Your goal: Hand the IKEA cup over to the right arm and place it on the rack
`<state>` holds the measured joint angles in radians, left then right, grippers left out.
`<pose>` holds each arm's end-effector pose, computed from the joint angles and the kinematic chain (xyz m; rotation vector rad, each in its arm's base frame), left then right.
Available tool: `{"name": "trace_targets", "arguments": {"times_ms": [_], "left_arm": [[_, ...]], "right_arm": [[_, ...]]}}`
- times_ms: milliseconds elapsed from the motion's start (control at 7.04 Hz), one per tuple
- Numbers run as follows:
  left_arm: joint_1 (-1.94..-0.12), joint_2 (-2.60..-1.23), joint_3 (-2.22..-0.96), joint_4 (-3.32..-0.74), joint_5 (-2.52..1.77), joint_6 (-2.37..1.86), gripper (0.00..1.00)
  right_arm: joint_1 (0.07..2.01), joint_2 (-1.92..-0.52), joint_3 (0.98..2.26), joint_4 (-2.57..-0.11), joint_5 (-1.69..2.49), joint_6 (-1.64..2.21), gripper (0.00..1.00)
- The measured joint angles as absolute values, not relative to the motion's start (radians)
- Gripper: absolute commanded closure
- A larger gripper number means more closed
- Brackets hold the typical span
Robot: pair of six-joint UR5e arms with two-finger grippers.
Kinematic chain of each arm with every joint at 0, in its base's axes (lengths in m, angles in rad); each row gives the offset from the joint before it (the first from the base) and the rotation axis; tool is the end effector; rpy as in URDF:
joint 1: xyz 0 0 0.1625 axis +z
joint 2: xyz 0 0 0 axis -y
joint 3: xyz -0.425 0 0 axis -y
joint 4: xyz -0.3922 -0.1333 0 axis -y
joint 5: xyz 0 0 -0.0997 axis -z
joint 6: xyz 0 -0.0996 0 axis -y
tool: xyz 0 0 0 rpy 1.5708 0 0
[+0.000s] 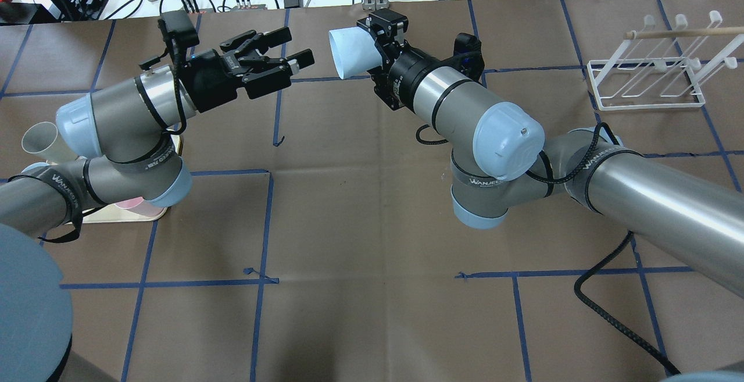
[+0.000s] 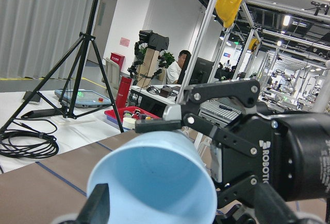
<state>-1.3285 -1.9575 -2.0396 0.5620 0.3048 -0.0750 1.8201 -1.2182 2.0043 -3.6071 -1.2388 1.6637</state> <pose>-0.1077 -0.5159 0.3468 -0.6127 -1.7314 1.2921 0.2950 -0.4869 0.3488 1.0565 1.5885 -0.5285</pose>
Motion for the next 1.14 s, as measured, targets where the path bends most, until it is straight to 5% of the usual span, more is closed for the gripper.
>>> {"name": "trace_targets", "arguments": {"times_ms": [852, 1137], "left_arm": [[-1.331, -1.809, -2.009, 0.082, 0.704, -0.086, 0.02], [-1.43, -1.745, -1.91, -0.26, 1.0, -0.078, 0.02]], "right_arm": [[1.575, -1.203, 2.028, -3.599, -1.131, 0.762, 0.6], [1.45, -1.203, 2.043, -3.527, -1.07, 0.373, 0.61]]}}
